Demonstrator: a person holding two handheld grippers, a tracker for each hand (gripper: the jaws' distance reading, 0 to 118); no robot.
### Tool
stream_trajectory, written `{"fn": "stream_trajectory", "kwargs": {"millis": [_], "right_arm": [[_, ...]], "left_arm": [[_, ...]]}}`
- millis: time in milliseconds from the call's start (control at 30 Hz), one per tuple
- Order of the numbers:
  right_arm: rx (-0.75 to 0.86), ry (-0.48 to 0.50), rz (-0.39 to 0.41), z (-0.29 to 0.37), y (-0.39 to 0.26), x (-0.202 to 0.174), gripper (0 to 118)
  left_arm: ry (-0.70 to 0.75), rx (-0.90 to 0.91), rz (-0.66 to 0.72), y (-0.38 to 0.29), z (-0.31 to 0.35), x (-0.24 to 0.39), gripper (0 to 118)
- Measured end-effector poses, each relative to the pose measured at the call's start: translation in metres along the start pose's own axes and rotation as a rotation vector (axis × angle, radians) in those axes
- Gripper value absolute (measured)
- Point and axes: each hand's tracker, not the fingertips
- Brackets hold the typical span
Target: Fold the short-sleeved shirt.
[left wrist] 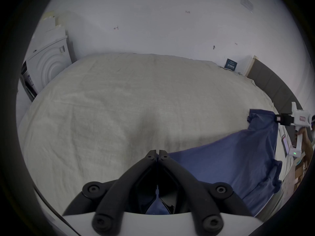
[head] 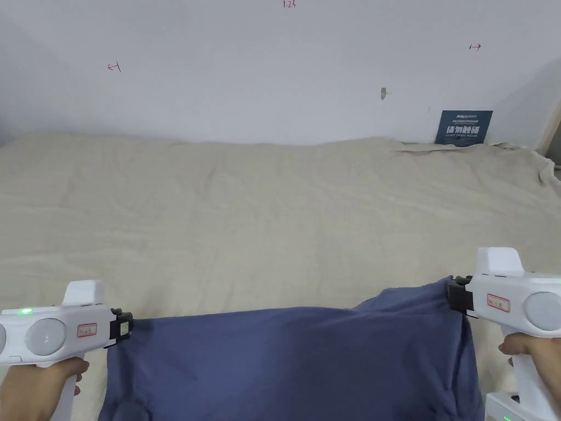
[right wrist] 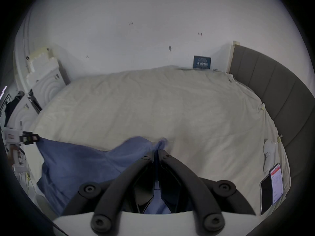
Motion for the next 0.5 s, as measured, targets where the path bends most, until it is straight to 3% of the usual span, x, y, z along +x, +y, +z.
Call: {"fn": "stream_trajectory", "kwargs": {"millis": [200,500], "right_arm": [[0.071,0.074,-0.035,0.076,-0.026,0.005,2],[0.056,0.090,-0.075,0.140,-0.098,0.012,2]], "left_arm": [[0.003,0.014,0.011,-0.017,0.035,-0.009,0],[-0.001,0.009,-0.028,-0.062,0.084,-0.019,0]]}}
